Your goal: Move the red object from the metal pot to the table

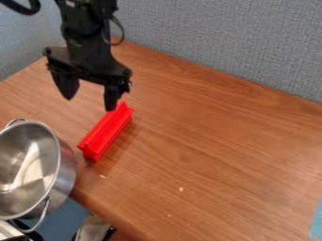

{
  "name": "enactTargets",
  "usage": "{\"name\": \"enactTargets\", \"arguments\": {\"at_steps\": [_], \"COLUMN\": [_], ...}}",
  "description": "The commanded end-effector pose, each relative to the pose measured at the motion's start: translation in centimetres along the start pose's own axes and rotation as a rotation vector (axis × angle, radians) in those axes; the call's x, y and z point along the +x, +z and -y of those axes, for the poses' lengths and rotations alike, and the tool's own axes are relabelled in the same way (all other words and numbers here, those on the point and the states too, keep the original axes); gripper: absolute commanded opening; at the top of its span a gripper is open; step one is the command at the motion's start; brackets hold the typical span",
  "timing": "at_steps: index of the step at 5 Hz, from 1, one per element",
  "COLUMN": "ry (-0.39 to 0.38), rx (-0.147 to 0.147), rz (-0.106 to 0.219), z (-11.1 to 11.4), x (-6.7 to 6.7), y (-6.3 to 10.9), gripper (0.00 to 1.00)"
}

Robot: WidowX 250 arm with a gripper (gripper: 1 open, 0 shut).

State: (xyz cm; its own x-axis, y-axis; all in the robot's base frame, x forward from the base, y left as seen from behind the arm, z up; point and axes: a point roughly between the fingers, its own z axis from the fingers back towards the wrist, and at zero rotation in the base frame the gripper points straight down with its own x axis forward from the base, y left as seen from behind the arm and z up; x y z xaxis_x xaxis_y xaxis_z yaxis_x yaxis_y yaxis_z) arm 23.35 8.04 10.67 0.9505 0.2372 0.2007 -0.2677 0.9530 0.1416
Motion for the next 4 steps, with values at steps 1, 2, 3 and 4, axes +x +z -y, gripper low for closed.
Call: {"name": "enactTargets", "arguments": {"at_steps": [1, 2, 3, 4], "ry": [0.036, 0.031, 0.006, -0.035], "rx": [0.009, 0.001, -0.03, -0.04], "rz": [0.065, 0.056, 0.046, 0.085], "z": [-0.7, 0.3, 2.1, 0.7], "x": [1.8, 2.0, 2.5, 2.3], "y": [0.4, -0.5, -1.6, -1.7], "gripper": [1.0, 1.0, 1.0, 1.0]}}
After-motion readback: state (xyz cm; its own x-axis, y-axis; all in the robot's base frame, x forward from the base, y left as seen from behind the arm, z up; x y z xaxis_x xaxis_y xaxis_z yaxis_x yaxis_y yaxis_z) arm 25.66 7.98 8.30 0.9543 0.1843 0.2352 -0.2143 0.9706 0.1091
